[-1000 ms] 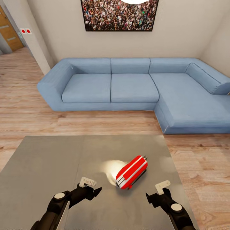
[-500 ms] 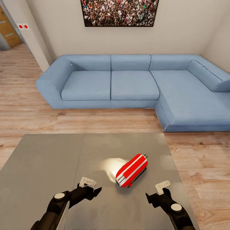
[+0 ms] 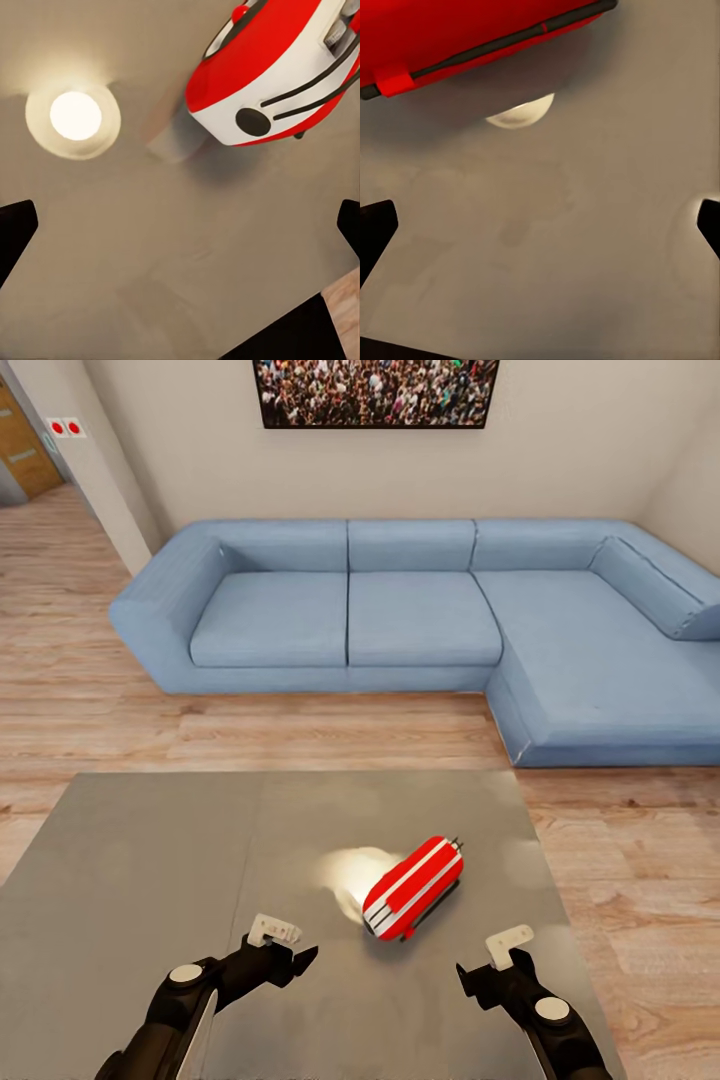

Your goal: Turn on the radio receiver that's on the table in the living room.

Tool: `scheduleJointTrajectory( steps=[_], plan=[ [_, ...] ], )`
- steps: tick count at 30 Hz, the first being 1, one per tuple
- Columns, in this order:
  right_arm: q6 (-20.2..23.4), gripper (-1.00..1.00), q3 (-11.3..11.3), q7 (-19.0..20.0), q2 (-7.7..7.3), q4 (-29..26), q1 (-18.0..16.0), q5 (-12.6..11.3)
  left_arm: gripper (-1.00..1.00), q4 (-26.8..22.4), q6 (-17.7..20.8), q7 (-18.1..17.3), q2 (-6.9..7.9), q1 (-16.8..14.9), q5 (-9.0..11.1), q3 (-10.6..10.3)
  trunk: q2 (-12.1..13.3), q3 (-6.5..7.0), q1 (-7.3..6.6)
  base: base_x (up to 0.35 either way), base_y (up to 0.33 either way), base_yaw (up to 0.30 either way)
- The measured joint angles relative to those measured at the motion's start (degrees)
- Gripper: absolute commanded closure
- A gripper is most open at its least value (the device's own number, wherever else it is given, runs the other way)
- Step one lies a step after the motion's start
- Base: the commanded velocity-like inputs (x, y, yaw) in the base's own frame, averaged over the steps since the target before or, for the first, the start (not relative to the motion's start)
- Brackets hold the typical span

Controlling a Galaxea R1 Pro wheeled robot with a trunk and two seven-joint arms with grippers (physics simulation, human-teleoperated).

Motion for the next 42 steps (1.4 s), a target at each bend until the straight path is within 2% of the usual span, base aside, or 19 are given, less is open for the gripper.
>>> scheduleJointTrajectory(
  steps=[26, 42],
  plan=[
    [0.00, -1.00, -0.02, 0.00, -0.05, 0.00, 0.00, 0.09, -1.00, 0.00, -0.03, -0.09, -0.01, -0.01, 0.01, 0.00, 0.00, -2.36, 0.00, 0.000, 0.000, 0.060],
    [0.08, -1.00, -0.36, 0.25, -0.05, -0.57, 0.00, -0.04, -1.00, -0.09, -0.08, -0.09, -0.01, -0.01, 0.00, 0.00, 0.00, -2.58, 0.00, 0.000, 0.000, 0.006]
  ],
)
